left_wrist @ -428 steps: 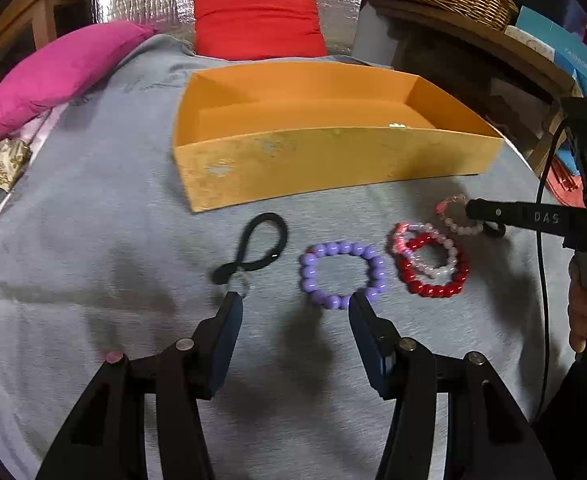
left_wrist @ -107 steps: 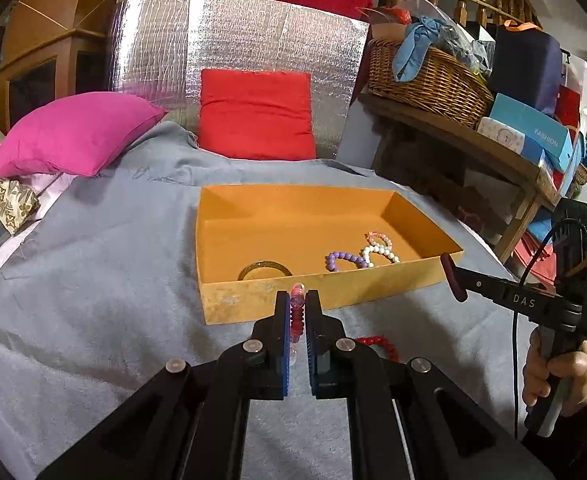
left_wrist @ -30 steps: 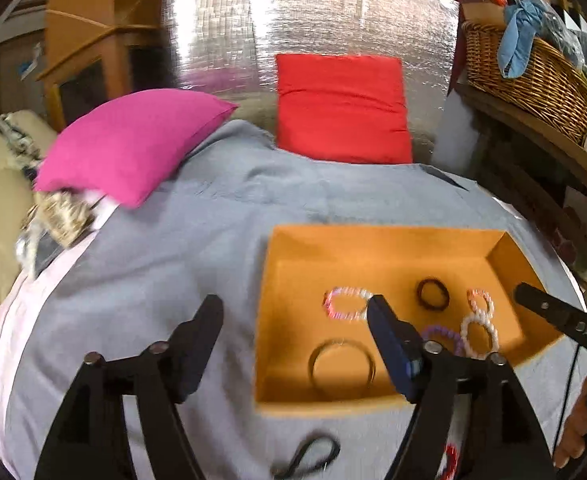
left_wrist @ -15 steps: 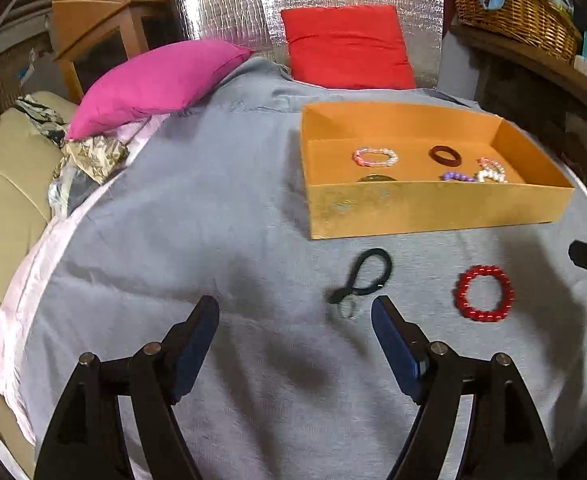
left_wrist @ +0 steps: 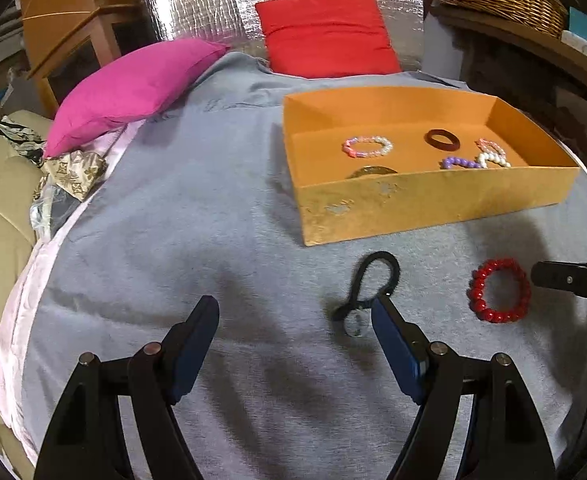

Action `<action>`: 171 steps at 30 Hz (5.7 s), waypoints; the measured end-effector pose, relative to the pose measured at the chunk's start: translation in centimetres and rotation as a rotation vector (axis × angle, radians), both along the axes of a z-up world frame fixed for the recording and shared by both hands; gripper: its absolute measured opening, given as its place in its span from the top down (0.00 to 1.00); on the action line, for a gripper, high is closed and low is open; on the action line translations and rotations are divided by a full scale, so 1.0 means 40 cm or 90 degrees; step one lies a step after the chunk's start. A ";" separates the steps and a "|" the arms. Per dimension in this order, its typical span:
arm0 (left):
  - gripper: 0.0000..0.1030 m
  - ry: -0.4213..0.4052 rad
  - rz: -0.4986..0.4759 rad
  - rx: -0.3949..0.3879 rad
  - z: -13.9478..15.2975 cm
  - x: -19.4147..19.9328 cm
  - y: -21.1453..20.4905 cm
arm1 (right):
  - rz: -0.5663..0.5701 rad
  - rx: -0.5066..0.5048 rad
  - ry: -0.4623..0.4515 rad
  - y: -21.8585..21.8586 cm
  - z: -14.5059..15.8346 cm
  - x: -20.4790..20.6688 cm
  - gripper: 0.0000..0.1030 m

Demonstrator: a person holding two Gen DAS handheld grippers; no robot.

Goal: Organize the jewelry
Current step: 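Move the left tool over the black hair tie while the right tool hovers over the red bead bracelet, then close the left tool on the black hair tie and lift it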

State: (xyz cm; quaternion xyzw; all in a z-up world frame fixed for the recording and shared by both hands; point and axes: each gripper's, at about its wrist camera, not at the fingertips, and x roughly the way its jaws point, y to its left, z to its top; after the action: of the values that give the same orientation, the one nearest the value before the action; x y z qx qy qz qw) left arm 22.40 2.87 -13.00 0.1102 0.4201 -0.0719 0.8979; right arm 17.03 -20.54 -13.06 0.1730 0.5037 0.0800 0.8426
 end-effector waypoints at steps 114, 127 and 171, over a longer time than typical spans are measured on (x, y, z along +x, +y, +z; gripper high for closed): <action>0.23 -0.015 -0.013 0.046 -0.002 0.016 -0.032 | -0.101 -0.157 -0.009 -0.083 -0.021 -0.010 0.87; 0.23 0.014 -0.032 0.008 -0.014 0.027 -0.032 | -0.096 -0.163 -0.008 -0.082 -0.024 -0.001 0.84; 0.50 0.132 -0.158 -0.101 -0.066 0.005 -0.108 | -0.061 -0.059 -0.008 -0.135 -0.021 -0.026 0.81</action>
State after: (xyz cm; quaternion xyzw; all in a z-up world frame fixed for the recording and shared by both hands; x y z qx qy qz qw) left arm 22.58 -1.44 -15.62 0.0823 0.4866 -0.2259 0.8399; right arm 16.00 -25.96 -13.89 0.1574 0.4929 0.0172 0.8555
